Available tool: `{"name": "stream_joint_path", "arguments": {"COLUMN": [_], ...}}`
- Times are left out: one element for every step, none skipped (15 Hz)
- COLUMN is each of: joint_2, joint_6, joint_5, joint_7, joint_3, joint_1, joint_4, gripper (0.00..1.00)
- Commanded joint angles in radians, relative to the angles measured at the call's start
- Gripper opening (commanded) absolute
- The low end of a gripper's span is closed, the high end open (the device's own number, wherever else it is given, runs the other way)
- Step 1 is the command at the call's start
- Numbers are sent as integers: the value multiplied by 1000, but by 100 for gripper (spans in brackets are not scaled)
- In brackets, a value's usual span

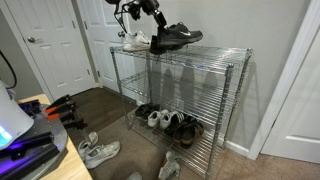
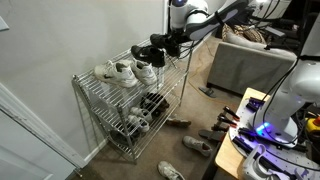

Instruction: Move the black sneaker from the second shelf to the topmost shelf.

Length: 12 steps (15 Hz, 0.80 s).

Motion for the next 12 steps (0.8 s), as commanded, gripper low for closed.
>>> {"name": "stream_joint_path", "arguments": {"joint_2": [95,118,134,150,163,173,181,187,185,177,156,141], "joint_6": [30,27,21,10,8,6,1,-4,-8,-12,-15,-13], "joint_5": [102,129,154,181,206,226,242,255,267,276,279,271], "joint_7": [-134,-162,-185,-203,-223,-238,-250,-262,-274,-287,-298,-293], "joint_3": [-6,-11,-14,-19,-24,-29,-37,-45,-49,-52,-56,-64], "joint_1": [-5,-3,0,4,6,9,14,18,22,26,33,42], "joint_4": [119,146,168,192,211,228,246,263,271,274,265,261], "gripper": [5,5,5,36,38,43,48,55,61,67,74,80]}}
